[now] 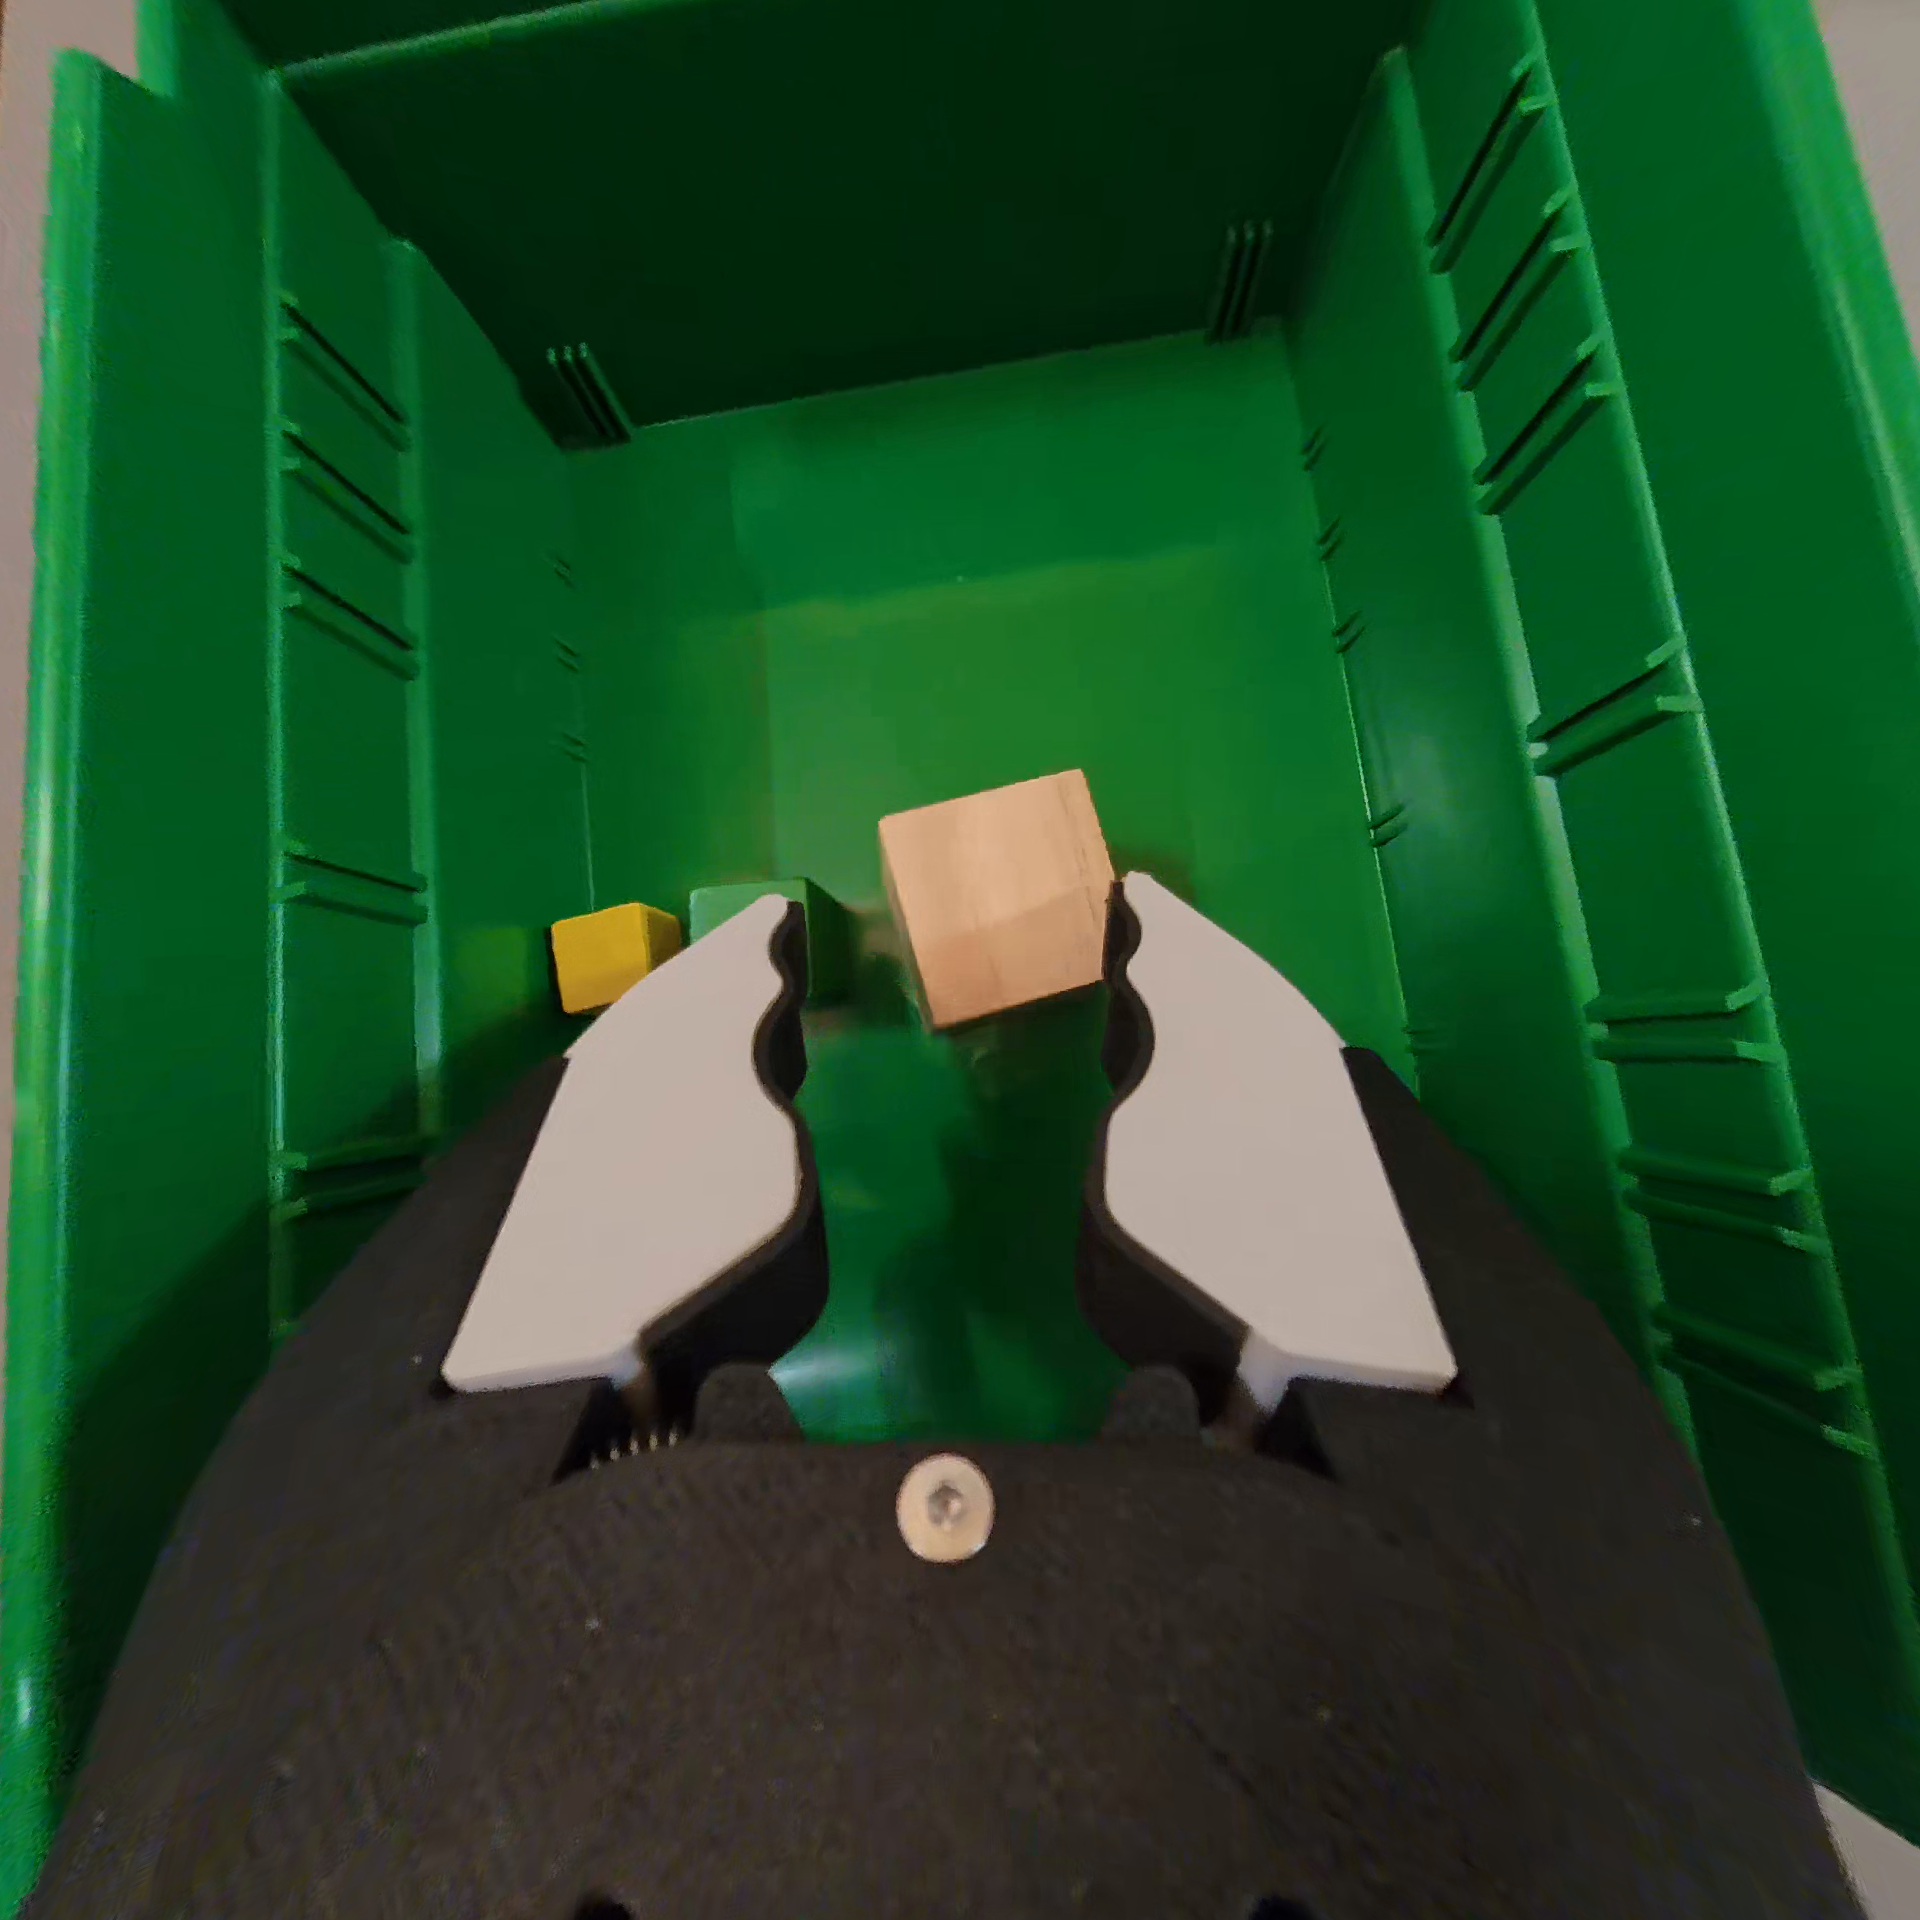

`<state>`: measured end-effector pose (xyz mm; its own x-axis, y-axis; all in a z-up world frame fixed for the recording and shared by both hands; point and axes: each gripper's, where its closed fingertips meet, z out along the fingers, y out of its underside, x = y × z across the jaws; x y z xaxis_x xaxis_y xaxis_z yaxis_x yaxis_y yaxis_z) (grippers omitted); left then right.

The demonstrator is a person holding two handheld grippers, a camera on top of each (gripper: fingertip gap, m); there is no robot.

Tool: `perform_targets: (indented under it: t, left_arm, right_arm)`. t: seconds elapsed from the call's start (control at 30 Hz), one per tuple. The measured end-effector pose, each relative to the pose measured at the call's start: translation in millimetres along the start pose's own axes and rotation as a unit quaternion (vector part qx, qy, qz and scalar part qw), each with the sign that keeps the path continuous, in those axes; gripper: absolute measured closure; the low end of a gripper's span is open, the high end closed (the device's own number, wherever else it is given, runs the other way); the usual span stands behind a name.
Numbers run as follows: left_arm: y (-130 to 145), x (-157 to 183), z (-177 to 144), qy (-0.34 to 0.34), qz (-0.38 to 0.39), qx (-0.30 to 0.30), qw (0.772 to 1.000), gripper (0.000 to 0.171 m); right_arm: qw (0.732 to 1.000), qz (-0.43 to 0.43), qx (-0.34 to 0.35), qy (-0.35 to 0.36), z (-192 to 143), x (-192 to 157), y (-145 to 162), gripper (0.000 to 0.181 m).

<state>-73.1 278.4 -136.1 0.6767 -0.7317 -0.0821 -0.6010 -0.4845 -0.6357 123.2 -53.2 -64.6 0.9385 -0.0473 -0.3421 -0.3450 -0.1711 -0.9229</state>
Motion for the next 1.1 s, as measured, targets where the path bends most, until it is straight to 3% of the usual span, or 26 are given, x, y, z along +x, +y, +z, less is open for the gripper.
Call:
perform_targets:
  t: [0.6,0.77,0.97,1.1]
  left_arm:
    - [-1,4,-6,0.031,-0.031,0.006,0.999,0.109]
    - [12,7,2,0.031,-0.014,-0.030,0.999,0.105]
    - [34,6,11,0.021,0.023,-0.084,0.996,0.115]
    - [29,3,10,0.011,0.023,-0.072,0.997,0.119]
  right_arm:
    - [1.000,0.013,0.005,0.000,-2,3,-2,0.135]
    - [1.000,0.017,0.003,-0.001,-1,3,-1,0.135]
    - [1.000,0.023,0.001,-0.003,-1,4,-1,0.135]
    - [1.000,0.028,0.001,-0.004,-1,4,0,0.135]
